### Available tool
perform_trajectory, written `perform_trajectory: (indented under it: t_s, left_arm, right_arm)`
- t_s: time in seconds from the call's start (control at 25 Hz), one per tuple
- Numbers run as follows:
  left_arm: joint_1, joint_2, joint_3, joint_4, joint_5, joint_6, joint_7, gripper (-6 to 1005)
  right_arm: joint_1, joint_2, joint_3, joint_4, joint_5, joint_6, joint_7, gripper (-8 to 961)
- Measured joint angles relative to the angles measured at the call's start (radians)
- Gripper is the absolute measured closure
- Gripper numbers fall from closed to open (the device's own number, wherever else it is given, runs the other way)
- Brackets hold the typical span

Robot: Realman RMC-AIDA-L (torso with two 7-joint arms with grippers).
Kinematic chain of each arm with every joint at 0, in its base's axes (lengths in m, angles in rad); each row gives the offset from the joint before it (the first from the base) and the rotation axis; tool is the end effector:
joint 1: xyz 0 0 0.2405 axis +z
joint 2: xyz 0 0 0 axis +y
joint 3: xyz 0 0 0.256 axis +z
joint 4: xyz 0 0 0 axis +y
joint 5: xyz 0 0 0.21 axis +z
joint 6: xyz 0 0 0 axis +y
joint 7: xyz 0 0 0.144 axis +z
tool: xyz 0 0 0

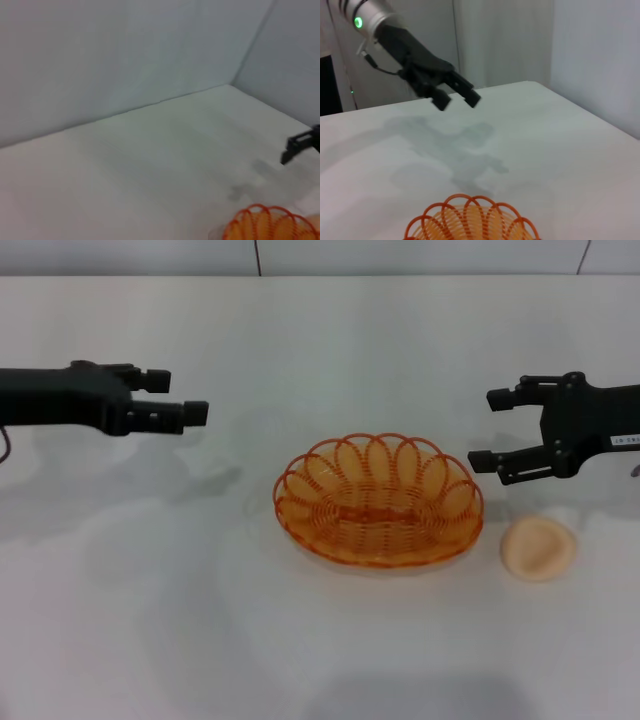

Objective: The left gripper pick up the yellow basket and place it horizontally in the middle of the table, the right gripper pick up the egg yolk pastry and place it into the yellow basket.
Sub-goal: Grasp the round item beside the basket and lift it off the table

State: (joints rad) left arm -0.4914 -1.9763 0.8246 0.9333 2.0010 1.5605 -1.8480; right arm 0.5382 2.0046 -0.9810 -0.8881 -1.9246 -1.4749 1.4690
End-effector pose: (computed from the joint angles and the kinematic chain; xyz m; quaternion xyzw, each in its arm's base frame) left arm -0.2583 0.3508 0.0662 -0.9231 -0.3108 -0.1697 0.1498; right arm 0.2287 0.3614 0.0278 -0.9726 0.1063 0.1486 0.1441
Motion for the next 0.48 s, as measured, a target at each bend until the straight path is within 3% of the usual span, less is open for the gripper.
perform_trajectory:
  t_s: [0.08,0.24,0.36,0.48]
  left_arm:
    - [0.010,0.001,-0.008,0.000,-0.011,0.016,0.044,119]
    - [0.052,0.008,-0.112,-0.039,-0.067,0.158,0.309,121]
    - [0.056,0.034,-0.163,-0.111,-0.076,0.263,0.431,123]
    - [0.061,0.051,-0.160,-0.164,-0.052,0.307,0.498,124]
  right_arm:
    - [-0.010,0.001,0.002,-0.005,0.002,-0.003,0.000,143]
    - [-0.024,0.001,0.006,-0.007,0.003,-0.010,0.001,146]
    - [-0.030,-0.003,0.008,-0.011,0.003,-0.024,0.003,148]
    - [-0.045,-0.007,0.009,-0.024,0.003,-0.039,0.003,150]
